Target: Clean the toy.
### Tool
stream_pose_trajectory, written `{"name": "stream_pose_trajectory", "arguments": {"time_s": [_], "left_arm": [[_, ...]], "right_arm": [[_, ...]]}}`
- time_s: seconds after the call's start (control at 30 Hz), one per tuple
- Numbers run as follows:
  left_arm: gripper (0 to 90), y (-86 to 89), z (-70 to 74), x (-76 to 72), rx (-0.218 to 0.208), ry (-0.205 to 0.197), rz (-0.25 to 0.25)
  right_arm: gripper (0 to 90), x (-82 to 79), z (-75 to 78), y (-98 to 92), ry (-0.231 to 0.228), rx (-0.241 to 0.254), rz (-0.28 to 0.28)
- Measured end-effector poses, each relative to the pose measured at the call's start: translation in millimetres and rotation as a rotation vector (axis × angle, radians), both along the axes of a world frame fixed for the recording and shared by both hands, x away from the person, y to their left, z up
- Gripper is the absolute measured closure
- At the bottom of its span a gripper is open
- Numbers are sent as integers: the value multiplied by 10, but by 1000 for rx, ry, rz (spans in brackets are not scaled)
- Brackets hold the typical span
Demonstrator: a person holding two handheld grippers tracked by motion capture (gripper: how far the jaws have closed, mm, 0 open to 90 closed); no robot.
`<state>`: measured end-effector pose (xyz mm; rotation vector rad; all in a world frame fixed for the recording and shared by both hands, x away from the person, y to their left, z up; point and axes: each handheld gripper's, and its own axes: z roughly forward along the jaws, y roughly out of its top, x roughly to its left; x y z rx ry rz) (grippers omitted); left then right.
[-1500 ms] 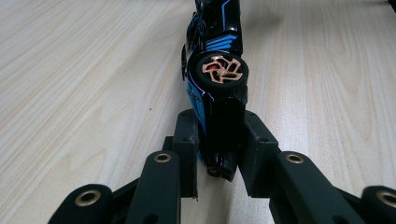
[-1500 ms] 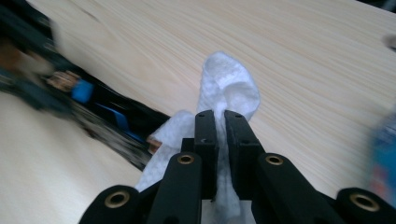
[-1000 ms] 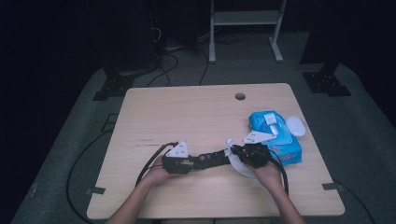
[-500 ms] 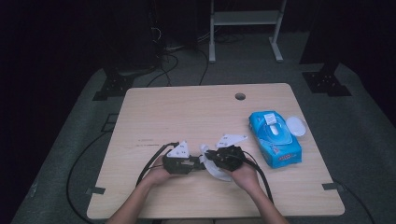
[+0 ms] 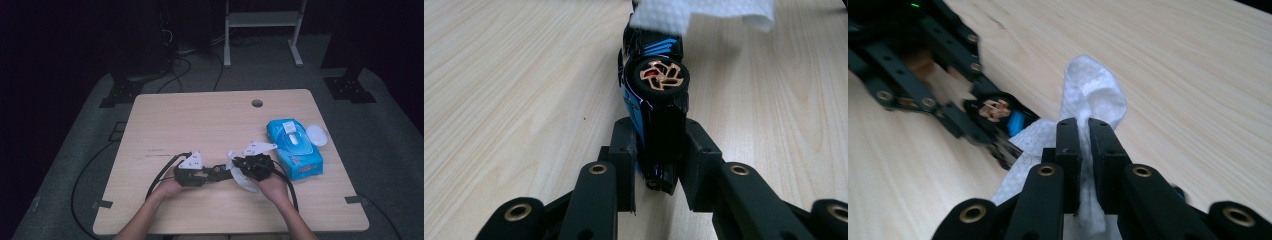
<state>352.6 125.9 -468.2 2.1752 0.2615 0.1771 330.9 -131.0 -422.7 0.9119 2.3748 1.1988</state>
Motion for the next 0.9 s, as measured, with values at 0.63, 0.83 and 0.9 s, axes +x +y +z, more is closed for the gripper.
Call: {"name": "stream_pose_trajectory", "arguments": {"time_s": [0.63, 0.83, 0.9], "left_arm": [[707, 98, 18, 15, 14, -2, 5], [707, 107, 31, 10, 14, -2, 6], [702, 129, 44, 12, 13, 0, 13]], "right_arm": [[832, -46, -30, -156, -10, 28, -33], [833, -53, -22, -103, -9, 28, -29], [834, -62, -24, -24, -20, 14, -32]]}}
